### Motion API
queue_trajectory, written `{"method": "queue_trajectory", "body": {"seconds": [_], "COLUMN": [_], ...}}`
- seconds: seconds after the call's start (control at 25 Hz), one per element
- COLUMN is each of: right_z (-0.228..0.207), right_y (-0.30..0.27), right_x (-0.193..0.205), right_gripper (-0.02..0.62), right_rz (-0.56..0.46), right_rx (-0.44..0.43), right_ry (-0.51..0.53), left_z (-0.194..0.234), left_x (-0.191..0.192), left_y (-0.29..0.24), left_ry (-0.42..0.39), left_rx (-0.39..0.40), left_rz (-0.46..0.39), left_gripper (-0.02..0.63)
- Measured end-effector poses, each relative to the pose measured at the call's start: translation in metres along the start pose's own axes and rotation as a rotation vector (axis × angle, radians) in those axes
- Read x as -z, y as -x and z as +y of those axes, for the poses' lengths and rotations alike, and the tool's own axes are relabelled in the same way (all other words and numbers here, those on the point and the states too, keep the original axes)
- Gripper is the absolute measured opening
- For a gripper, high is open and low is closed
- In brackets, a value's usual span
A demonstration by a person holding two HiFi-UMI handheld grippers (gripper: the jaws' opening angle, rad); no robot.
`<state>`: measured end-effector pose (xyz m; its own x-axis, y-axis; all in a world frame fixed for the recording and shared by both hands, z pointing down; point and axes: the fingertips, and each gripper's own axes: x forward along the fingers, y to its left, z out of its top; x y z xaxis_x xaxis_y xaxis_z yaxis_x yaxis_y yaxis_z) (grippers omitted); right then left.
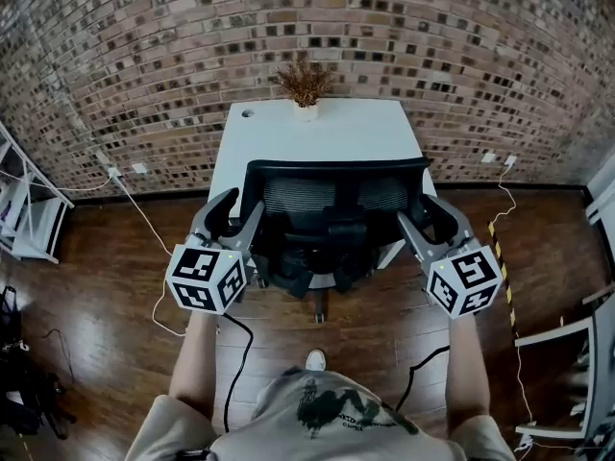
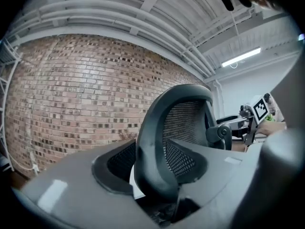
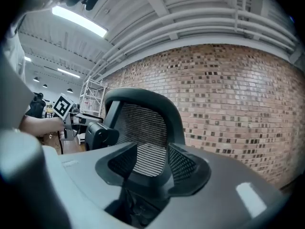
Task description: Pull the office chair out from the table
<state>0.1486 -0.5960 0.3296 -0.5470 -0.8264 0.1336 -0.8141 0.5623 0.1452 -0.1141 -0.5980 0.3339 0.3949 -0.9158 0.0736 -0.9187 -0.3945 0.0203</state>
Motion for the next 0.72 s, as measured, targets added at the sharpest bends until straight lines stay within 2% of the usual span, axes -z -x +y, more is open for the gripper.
{"method": "queue_trajectory", "body": {"seconds": [0.24, 0.36, 0.48, 0.6, 0.72], "right_z": [-0.018, -0.030, -0.035, -0.034, -0.035], "right_y": [-0.014, -0.023, -0.032, -0.041, -0.051], "right_x": [0.004, 0.009, 0.010, 0.012, 0.017], "right_gripper": [0.262, 0.315, 0.333, 0.391, 0.402], "right_rz": [0.002, 0.014, 0.027, 0.055, 0.077], "right_rx": [-0.061, -0.105, -0.158, -0.233, -0.271], "right_ry": [-0.044, -0.092, -0.129, -0.116, -0.094], "left_z": [0.002, 0.007, 0.007, 0.001, -0.002], "left_x": [-0.001, -0.001, 0.004, 0.009, 0.010], "left_y": [-0.012, -0.021, -0.028, -0.036, -0.041], "left_ry": [-0.008, -0.024, -0.034, -0.041, -0.053], "left_rx": [0.099, 0.133, 0.197, 0.275, 0.329], "left_rz": [0.010, 0.013, 0.055, 0.102, 0.127], "left_gripper": [0.270, 0.302, 0.333, 0.364, 0.364]}}
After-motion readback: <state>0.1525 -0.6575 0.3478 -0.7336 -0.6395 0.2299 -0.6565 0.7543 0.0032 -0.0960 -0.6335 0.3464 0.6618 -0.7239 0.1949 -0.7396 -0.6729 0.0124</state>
